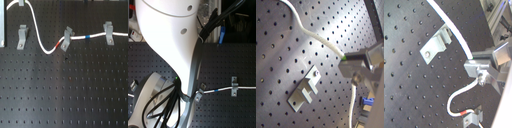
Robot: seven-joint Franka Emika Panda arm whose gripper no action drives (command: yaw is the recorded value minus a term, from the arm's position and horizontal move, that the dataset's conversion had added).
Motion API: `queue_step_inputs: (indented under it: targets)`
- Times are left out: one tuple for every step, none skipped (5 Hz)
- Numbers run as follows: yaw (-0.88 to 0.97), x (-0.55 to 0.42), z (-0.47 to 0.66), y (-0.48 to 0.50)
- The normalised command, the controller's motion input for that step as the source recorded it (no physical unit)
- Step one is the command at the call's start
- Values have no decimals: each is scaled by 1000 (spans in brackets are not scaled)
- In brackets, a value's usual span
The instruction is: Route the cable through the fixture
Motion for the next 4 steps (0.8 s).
queue_step_inputs:
  targets:
    - [0, -49, -1, -6]
    - [0, 14, 454, -261]
    - [0, -9, 679, -187]
    - [14, -121, 408, -152]
